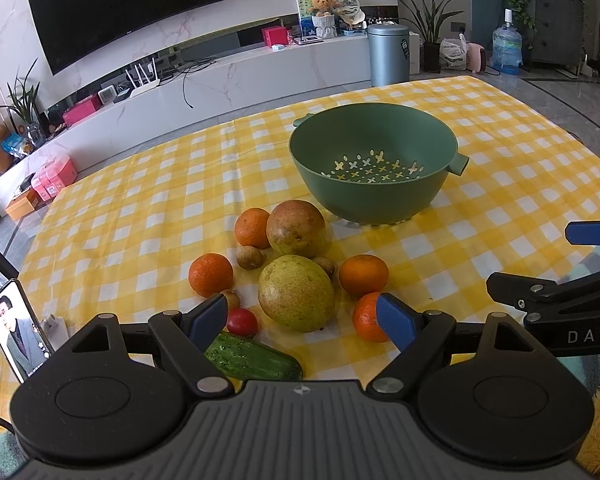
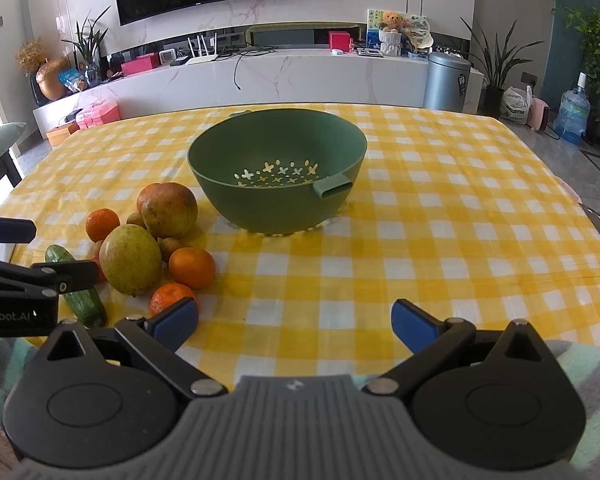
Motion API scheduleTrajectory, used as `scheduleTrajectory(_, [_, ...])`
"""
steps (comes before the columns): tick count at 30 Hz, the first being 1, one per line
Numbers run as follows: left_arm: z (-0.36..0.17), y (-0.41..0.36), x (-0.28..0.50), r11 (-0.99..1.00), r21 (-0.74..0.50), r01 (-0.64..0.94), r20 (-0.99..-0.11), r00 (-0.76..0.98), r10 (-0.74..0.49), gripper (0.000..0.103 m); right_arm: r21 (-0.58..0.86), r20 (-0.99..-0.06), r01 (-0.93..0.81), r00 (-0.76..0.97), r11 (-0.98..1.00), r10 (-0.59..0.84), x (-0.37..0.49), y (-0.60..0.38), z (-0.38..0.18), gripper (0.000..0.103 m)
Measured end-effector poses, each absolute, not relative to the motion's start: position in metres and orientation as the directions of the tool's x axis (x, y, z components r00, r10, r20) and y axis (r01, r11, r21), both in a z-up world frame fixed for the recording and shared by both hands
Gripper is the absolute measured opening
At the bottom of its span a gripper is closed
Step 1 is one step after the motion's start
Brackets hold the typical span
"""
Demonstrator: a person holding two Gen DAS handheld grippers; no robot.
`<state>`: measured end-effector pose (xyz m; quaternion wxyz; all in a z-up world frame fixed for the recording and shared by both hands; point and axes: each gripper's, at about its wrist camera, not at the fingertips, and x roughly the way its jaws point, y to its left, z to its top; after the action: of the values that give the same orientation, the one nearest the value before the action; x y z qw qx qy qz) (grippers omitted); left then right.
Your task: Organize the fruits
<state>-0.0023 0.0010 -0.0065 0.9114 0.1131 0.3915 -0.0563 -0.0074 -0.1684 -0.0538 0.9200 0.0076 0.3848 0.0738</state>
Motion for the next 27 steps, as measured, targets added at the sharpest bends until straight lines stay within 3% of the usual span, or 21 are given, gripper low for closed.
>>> scheduleTrajectory(25, [-0.0053,0.0038,-0.0007,0.971,0.145,0.189,-0.74,0.673,-0.02,0.099,0.058,-0.725,-0.127,0.677,0.99,0.129,-0.0019,-0.165,-0.0542,0.099])
scheduleTrajectory(27, [-0.0027,0.0054,0.0005,0.971,0.135,0.198,-0.741,0.671,-0.034,0.095,0.058,-0.726,-0.126,0.676,0.99,0.129,-0.0013,-0.1648,-0.0534,0.099])
